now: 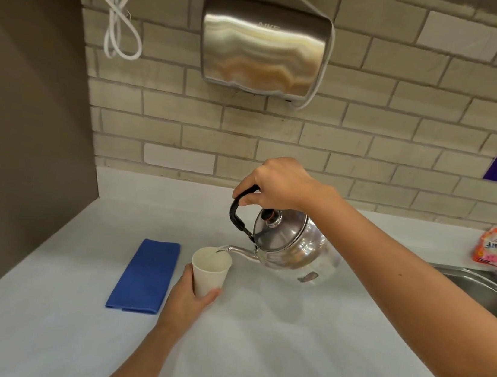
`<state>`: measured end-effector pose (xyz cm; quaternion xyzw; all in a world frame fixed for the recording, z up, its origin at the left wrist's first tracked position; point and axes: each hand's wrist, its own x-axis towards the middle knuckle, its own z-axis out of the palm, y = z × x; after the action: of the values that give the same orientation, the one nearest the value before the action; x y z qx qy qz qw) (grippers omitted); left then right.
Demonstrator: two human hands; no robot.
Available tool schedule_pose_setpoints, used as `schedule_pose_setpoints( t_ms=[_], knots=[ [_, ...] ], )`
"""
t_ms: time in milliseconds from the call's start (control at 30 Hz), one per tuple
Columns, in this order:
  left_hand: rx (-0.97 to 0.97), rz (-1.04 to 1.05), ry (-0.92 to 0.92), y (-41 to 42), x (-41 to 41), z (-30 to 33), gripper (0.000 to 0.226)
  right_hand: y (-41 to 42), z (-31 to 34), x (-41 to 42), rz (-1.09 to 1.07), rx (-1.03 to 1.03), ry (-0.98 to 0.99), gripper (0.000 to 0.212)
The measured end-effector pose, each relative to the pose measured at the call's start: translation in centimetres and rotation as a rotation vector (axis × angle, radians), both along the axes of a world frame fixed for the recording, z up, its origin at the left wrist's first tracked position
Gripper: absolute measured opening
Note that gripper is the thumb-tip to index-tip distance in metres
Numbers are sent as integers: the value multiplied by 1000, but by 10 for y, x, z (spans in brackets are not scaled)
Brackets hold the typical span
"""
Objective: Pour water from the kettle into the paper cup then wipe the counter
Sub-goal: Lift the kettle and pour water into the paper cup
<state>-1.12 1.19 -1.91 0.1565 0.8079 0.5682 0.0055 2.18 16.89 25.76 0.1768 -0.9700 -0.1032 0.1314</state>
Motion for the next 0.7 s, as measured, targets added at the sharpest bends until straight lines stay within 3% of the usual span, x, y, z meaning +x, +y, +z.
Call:
schedule_pose_setpoints(
  t_ms=[700],
  knots=[
    [2,3,21,1,-3,-5,75,1,-2,2,8,28,-17,22]
  ],
)
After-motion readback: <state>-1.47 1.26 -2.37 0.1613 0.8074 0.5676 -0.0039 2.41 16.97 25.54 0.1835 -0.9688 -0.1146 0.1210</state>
